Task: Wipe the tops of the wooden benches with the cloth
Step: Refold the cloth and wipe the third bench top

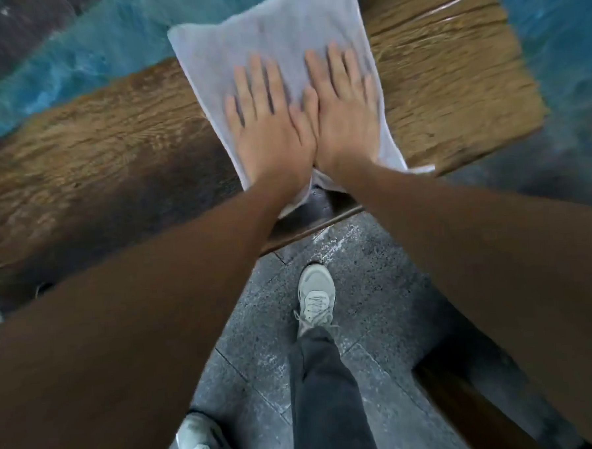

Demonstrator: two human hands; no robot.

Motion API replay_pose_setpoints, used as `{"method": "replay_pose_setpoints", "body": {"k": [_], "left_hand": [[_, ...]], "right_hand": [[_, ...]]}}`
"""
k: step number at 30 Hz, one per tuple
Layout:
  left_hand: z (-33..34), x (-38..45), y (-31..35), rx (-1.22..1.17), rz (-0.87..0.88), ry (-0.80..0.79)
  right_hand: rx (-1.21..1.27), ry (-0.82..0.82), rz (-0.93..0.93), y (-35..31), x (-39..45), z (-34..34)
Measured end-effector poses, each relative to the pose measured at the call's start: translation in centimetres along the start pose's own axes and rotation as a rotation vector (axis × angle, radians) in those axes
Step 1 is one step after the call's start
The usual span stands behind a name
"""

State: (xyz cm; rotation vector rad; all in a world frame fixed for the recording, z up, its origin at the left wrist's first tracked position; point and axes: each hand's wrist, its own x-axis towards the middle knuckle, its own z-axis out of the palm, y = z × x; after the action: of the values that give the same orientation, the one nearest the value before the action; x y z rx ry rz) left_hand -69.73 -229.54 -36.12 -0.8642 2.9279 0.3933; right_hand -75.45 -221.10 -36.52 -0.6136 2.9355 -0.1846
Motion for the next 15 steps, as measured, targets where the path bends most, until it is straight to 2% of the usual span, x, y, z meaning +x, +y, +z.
{"method": "replay_pose_setpoints", "body": {"k": [4, 7, 12, 15], "left_hand": [[0.7, -8.1, 0.9, 0.004, 0.099, -0.076], [1.4, -10.1, 1.0, 0.065, 0.171, -0.106], [1.5, -3.9, 2.2, 0.020, 0.321, -0.029], [1.6, 2.8, 6.2, -0.019, 0.241, 0.037]], "right_hand": [[-0.003, -0.056, 0.109, 2.9, -9.0, -0.3], [0.021, -0.037, 0.218, 3.6, -12.0, 0.1], [-0.019, -0.023, 0.190, 6.2, -4.9, -0.6], [-0.046, 0.016, 0.212, 8.4, 2.8, -1.5]]}}
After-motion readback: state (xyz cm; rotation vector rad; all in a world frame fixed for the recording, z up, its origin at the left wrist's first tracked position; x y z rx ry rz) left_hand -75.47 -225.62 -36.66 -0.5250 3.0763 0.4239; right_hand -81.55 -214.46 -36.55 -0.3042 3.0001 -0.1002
